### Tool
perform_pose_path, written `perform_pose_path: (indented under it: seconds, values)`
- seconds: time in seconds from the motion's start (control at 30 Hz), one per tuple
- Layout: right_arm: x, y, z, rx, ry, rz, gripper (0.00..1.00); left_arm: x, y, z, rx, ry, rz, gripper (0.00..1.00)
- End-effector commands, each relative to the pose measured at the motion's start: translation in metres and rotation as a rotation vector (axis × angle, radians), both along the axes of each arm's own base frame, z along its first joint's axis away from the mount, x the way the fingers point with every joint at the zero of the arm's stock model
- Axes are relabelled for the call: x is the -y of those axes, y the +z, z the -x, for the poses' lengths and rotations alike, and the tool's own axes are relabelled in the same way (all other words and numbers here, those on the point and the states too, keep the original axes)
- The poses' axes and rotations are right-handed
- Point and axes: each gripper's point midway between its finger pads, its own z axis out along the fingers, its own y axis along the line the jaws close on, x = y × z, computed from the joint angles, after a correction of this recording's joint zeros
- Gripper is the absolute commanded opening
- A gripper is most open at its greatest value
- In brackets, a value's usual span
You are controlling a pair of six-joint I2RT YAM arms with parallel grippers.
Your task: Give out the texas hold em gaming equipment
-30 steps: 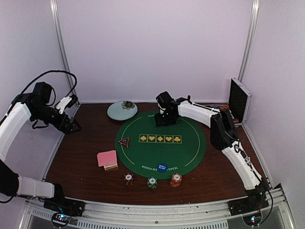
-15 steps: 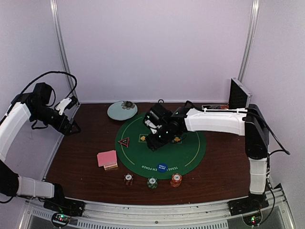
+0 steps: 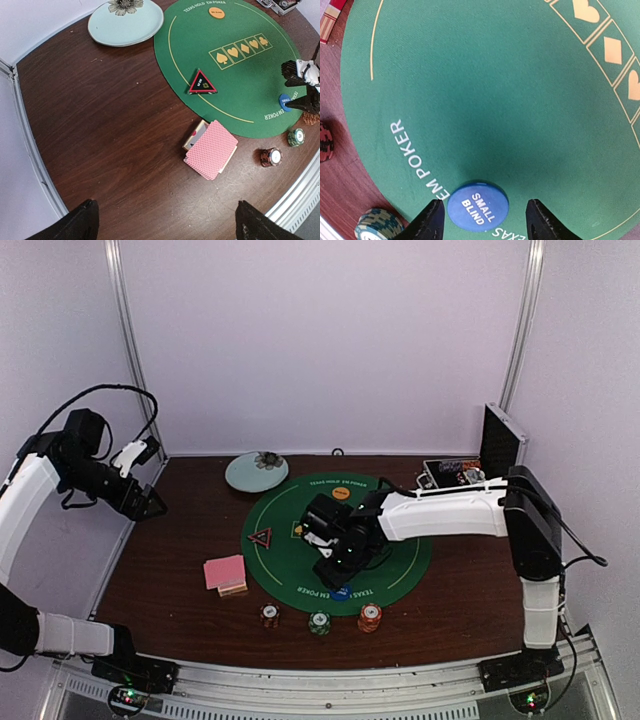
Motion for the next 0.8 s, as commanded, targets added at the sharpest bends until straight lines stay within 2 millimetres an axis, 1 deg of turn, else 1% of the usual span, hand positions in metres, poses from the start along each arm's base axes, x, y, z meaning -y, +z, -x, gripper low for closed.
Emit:
perform_pose_path:
  seconds: [0.0, 0.17, 0.3, 0.4, 0.63, 0.77]
  values:
    - [-0.008, -0.008, -0.005, 0.027, 0.015, 0.027, 0.59, 0.001, 0.015, 0.000, 0.036, -0.001, 0.015, 0.97]
    - [-0.017, -0.017, -0.005, 0.020, 0.024, 0.029, 0.57, 0.002, 0.015, -0.001, 0.033, -0.001, 0.019, 0.98]
    - [-0.014, -0.023, -0.006, 0.020, 0.017, 0.047, 0.52, 0.001, 0.016, -0.001, 0.037, 0.002, 0.015, 0.97]
    - [-0.008, -0.027, -0.006, 0.030, 0.011, 0.066, 0.49, 0.001, 0.017, 0.000, 0.041, 0.001, 0.012, 0.98]
    - [0.014, -0.035, -0.004, 0.028, -0.018, 0.097, 0.39, 0.000, 0.016, 0.001, 0.040, 0.000, 0.010, 0.98]
    - [0.027, -0.035, -0.005, 0.027, -0.039, 0.105, 0.34, 0.000, 0.017, 0.000, 0.043, 0.001, 0.009, 0.98]
